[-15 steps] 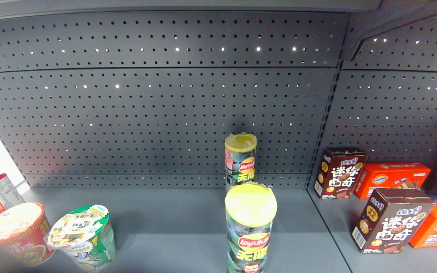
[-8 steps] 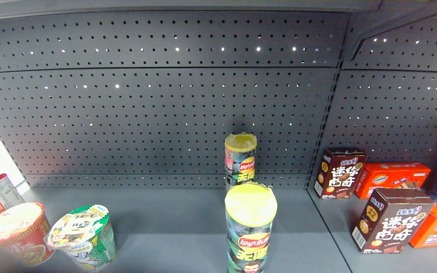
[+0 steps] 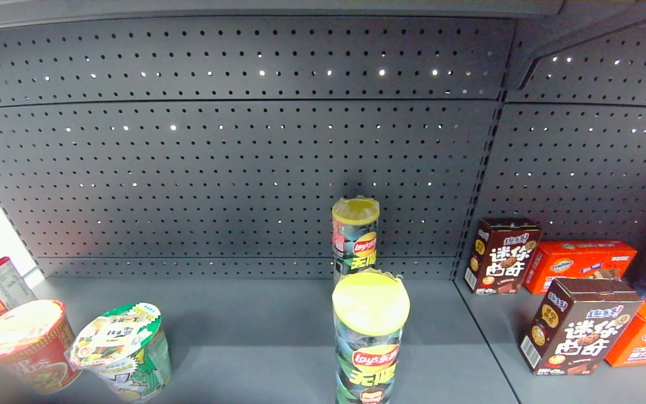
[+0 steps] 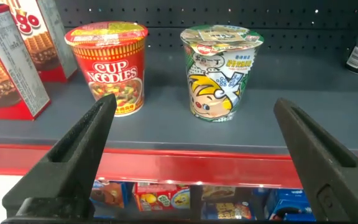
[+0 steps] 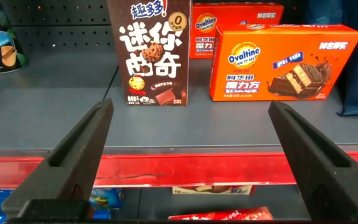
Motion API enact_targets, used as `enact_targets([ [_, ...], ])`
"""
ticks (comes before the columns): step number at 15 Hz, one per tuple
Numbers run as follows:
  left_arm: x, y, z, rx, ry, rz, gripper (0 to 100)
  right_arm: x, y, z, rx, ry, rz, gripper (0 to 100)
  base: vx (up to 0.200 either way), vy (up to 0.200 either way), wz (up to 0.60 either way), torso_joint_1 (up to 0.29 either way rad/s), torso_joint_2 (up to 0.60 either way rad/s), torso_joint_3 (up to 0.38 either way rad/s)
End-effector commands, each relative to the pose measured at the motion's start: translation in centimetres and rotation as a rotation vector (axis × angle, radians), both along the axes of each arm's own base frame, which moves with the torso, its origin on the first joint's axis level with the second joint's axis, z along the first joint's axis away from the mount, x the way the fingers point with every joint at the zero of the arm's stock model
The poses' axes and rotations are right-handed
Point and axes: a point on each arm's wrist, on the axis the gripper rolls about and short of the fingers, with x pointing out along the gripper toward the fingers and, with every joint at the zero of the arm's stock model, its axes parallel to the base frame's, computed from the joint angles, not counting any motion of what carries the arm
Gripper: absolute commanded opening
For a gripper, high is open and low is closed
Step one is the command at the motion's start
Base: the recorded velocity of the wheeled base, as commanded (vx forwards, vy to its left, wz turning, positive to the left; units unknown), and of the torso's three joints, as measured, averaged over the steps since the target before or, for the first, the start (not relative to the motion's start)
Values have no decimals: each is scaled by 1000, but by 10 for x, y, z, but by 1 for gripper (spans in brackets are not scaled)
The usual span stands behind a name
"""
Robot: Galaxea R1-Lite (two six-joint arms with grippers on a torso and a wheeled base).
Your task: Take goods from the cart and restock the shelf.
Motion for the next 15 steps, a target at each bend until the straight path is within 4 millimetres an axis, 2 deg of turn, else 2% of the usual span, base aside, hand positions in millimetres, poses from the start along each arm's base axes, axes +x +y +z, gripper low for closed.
enact_targets([
  [1,0,0,0,-1,-2,-1,100,0,0,0,0,1,0,100,0,0,0,0,0,0],
  [15,0,0,0,-1,-2,0,100,0,0,0,-2,1,8,100,0,0,0,0,0,0],
])
